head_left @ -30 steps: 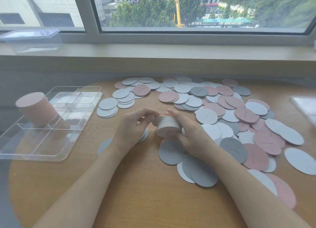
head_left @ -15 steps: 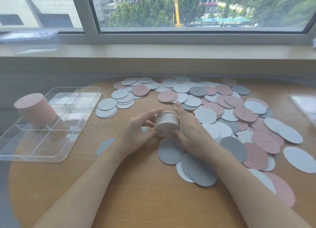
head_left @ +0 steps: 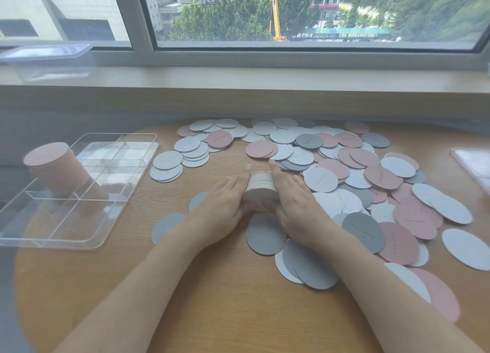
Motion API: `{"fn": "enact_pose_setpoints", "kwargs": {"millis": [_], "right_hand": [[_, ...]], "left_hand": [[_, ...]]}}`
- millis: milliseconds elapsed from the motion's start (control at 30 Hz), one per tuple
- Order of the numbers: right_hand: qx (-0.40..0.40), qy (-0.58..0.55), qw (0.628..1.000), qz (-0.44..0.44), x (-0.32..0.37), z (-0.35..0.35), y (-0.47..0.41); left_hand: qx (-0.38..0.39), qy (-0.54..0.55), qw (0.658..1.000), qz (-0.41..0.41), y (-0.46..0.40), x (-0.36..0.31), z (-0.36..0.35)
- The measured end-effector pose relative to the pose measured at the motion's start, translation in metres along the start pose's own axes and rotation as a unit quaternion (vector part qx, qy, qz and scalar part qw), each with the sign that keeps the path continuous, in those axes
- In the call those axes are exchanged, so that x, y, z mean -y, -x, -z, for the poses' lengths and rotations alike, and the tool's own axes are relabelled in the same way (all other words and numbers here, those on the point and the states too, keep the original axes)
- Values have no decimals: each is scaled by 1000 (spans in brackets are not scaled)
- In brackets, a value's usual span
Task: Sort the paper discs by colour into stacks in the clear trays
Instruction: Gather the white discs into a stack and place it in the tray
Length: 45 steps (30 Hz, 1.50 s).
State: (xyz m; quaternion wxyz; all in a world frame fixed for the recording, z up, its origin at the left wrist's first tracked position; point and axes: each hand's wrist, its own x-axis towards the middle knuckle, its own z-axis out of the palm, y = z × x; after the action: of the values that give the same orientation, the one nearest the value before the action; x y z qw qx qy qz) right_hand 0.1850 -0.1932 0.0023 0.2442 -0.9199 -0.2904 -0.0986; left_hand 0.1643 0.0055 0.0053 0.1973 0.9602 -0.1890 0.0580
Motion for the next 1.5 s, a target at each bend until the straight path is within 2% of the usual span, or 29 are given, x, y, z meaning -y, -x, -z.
{"fn": "enact_pose_setpoints", "kwargs": {"millis": [100, 233, 300, 333, 400, 467, 567, 700, 900, 1133, 1200, 1400, 1500], "right_hand": [[24, -5, 1000, -6, 1, 1, 0], [-7, -40, 999, -13, -1, 1, -1], [-19, -48, 999, -16, -2, 1, -1], [-21, -51, 998, -18, -2, 1, -2], [-15, -55, 998, -26, -3, 0, -1], [-13, -57, 998, -31, -3, 0, -2], [-10, -59, 998, -26, -3, -1, -2], [-7, -68, 997, -33, -4, 0, -1], [-5, -81, 996, -25, -2, 2, 0], [6, -92, 995, -33, -1, 4, 0], [5, -97, 995, -35, -1, 4, 0], [4, -98, 994, -40, -1, 4, 0], [5, -97, 994, -40, -1, 5, 1]], "left_hand": [[16, -45, 999, 9, 0, -1, -2], [30, -29, 999, 15, 1, -2, 3], [-22, 18, 999, 22, 0, 8, 12], [-73, 42, 996, 40, 0, 16, 16], [-189, 47, 974, 117, 0, 36, 24], [-225, -3, 953, 204, -2, 59, 30], [-154, -50, 946, 279, -6, 85, 36], [-88, -73, 937, 329, -8, 94, 38], [-143, -73, 932, 325, -5, 96, 40], [-159, -69, 935, 308, 0, 100, 45], [-163, -74, 939, 293, 3, 101, 46], [-236, -47, 941, 236, 14, 105, 51], [-233, -37, 945, 225, 16, 106, 50]]}}
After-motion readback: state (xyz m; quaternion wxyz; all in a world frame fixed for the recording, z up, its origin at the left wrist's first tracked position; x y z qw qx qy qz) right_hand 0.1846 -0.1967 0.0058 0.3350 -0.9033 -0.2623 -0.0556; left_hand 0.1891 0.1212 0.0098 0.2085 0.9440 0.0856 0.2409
